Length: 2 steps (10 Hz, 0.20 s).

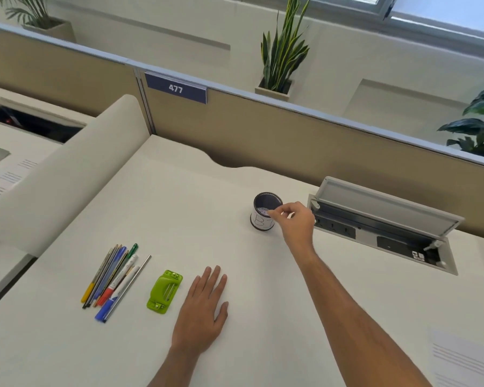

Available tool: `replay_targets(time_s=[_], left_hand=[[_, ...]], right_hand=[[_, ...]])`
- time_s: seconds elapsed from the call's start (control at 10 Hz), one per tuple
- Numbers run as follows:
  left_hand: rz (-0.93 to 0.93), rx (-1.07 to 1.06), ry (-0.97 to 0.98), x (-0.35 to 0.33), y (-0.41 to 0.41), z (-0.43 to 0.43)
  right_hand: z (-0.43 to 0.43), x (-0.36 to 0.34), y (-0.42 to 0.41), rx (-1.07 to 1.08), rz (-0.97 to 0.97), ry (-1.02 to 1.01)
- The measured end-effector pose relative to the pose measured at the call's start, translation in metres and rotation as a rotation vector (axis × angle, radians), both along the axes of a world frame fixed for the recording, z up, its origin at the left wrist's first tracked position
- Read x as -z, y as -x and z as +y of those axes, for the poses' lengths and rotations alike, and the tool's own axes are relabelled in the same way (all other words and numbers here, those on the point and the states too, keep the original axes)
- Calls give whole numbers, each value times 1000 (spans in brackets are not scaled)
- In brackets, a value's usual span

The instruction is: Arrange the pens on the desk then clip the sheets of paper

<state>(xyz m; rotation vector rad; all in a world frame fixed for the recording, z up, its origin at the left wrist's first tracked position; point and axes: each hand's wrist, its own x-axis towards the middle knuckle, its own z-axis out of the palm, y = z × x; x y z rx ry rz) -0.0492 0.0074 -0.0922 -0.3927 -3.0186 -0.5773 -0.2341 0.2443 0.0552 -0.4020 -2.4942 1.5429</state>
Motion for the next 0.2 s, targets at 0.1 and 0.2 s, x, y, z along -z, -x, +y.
replay_targets(time_s=[0.1, 0.2], left_hand=[[1, 2, 8, -7, -2, 0], [14, 15, 22, -14, -5, 5]], right_hand=[[3, -17, -23, 6, 6, 236], [-3, -27, -53, -51, 16, 243]])
